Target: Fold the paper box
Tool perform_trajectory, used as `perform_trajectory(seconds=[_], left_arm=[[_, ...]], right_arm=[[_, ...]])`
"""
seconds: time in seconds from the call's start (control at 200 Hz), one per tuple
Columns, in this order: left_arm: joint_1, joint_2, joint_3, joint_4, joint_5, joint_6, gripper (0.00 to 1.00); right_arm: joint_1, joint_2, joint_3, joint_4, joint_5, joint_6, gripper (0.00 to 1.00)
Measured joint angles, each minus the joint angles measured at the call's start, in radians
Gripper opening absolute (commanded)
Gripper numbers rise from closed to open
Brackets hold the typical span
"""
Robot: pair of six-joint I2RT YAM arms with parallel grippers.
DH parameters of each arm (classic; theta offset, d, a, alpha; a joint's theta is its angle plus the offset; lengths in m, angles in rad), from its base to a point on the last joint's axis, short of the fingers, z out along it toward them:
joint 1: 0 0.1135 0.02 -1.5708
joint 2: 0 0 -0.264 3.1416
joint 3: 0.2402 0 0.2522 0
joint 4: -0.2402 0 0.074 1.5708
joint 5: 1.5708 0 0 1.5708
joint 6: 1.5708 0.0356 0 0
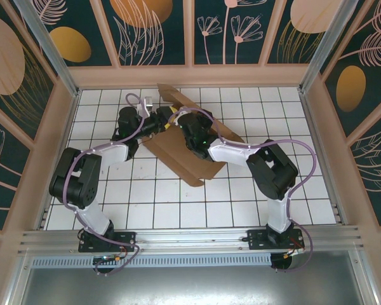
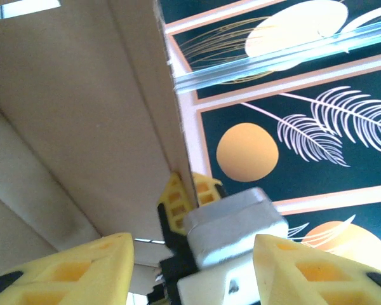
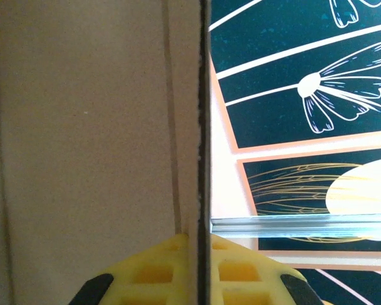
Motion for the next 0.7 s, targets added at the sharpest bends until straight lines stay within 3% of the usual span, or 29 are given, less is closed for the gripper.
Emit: perform_trajectory(seconds=[0.701], left_arm=[[0.004,0.222,0.277,-0.037,-0.028,-0.033,0.48]], right_arm=[[0.004,0.000,0.000,-0.033,-0.045,0.076,0.00]])
